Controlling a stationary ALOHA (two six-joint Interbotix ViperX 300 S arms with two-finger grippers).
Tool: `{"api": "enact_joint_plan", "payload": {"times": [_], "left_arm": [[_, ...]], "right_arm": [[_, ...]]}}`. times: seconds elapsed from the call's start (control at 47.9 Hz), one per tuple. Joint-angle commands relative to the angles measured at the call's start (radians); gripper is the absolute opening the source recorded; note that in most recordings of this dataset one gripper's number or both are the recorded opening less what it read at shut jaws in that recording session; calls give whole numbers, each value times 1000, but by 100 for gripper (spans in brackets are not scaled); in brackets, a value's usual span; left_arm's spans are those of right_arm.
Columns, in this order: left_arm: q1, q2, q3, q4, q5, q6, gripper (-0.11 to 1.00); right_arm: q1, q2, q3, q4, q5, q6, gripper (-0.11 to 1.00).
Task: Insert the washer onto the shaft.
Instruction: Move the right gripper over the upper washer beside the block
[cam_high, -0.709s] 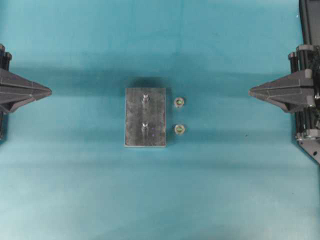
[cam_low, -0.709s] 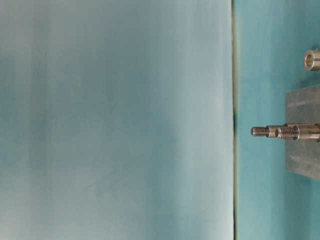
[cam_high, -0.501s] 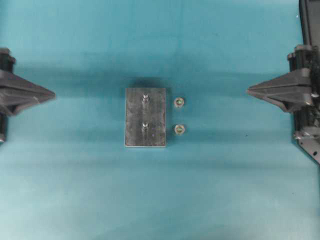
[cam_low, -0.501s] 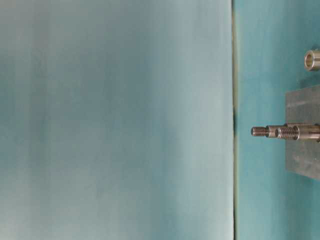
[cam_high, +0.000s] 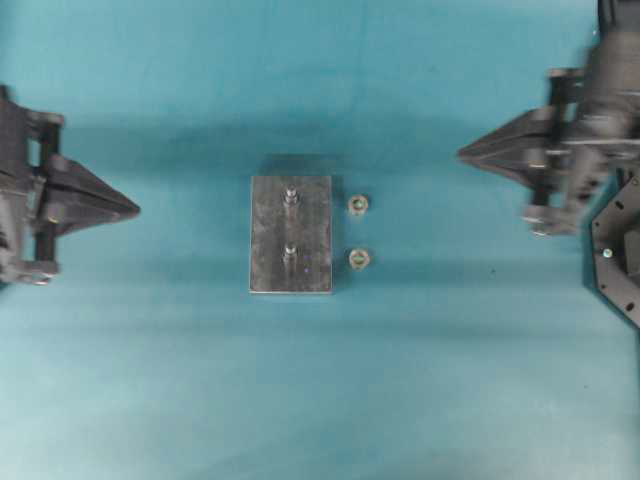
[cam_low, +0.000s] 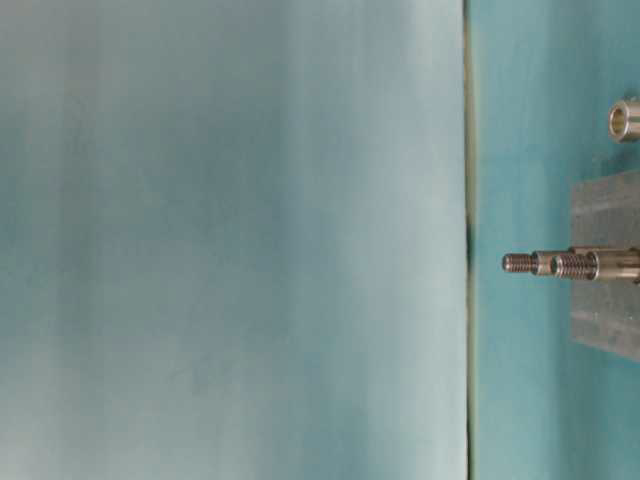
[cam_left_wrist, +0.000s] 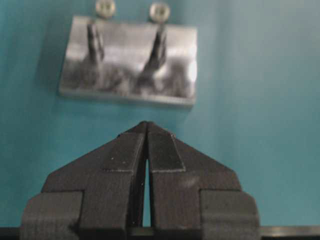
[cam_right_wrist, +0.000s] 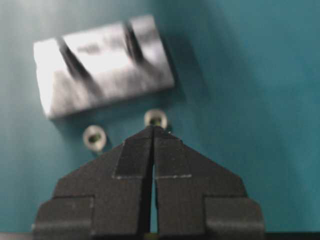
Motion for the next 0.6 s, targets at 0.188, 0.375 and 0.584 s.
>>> {"api": "enact_joint_plan", "payload": {"times": [0.188,0.375,0.584], "left_arm": [[-2,77,-49,5,124,20,0],[2,74,-54,5,133,32,0],[0,91,-66,5,127,64,0]], "right_arm": [[-3,216,-179,-23,224,-37,1],[-3,331,-249,-34,250,-106,1],[-3,451,-307,-34,253,-147,3]]}}
